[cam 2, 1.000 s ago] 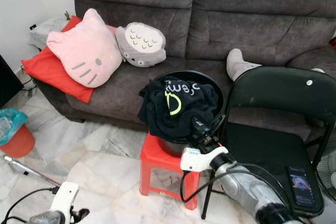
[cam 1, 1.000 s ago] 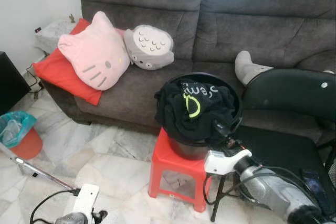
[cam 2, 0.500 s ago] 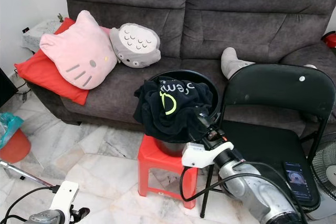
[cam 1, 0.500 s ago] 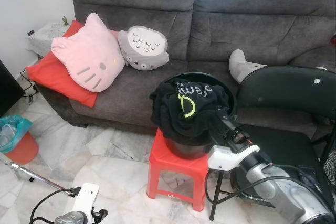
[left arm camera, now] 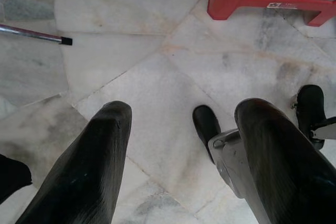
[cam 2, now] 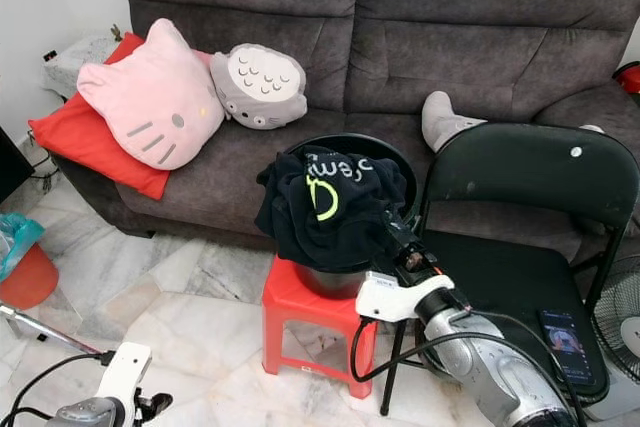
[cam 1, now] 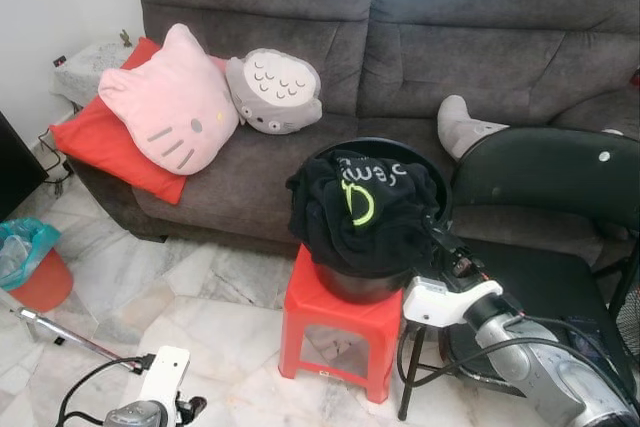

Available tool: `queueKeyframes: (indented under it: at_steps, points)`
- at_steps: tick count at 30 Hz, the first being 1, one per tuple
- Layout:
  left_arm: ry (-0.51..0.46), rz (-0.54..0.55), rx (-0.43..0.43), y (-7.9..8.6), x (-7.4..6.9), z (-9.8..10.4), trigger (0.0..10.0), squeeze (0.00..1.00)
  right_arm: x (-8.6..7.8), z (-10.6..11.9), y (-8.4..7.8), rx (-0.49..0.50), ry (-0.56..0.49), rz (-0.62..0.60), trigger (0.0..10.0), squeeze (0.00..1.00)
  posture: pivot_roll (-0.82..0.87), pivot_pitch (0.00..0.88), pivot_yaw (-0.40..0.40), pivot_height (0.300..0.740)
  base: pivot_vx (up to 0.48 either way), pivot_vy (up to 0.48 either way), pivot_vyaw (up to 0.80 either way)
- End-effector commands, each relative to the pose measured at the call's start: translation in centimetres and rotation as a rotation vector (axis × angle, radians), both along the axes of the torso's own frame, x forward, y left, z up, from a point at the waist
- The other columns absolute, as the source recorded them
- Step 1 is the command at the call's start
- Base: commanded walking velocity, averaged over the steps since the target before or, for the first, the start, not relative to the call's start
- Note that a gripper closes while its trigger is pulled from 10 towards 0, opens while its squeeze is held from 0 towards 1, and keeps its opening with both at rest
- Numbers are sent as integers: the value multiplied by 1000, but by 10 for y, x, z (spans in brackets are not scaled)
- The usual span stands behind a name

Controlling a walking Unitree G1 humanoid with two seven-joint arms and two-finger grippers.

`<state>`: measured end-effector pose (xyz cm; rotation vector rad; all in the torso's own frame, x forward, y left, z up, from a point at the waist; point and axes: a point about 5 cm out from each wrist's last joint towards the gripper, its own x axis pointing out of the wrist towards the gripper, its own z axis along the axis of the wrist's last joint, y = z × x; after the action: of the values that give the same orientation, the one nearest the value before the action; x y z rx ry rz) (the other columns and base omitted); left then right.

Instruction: Hang hanger

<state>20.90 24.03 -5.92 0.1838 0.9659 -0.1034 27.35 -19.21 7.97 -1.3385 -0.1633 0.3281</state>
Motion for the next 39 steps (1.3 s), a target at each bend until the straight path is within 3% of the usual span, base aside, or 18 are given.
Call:
queueKeyframes:
  at_steps: [1, 12, 20, 26, 32, 39]
  points:
    - [6, -7, 14, 3, 0, 1, 10000, 0, -1, -5, 2, 15, 31, -9, 10000, 0, -92, 0, 20, 740, 0, 0, 0]
    - [-4, -9, 14, 3, 1, 2, 10000, 0, 3, -16, 2, 12, 65, -3, 10000, 0, -84, 0, 19, 740, 0, 0, 0]
    - [-16, -2, 13, 4, 2, 3, 10000, 0, 16, -10, 3, -4, -14, 27, 10000, 0, -77, 0, 22, 740, 0, 0, 0]
    - [-16, -1, 11, 4, 3, 3, 10000, 0, 17, -11, 8, 4, -25, 48, 10000, 0, -74, 0, 23, 740, 0, 0, 0]
    - [-10, -9, 14, 4, 3, 3, 10000, 0, 9, -24, 8, 26, 49, 79, 10000, 0, -79, 0, 30, 740, 0, 0, 0]
    - [-7, -18, 15, 4, 3, 3, 10000, 0, 9, -23, 6, 21, 20, 69, 10000, 0, -87, 0, 40, 740, 0, 0, 0]
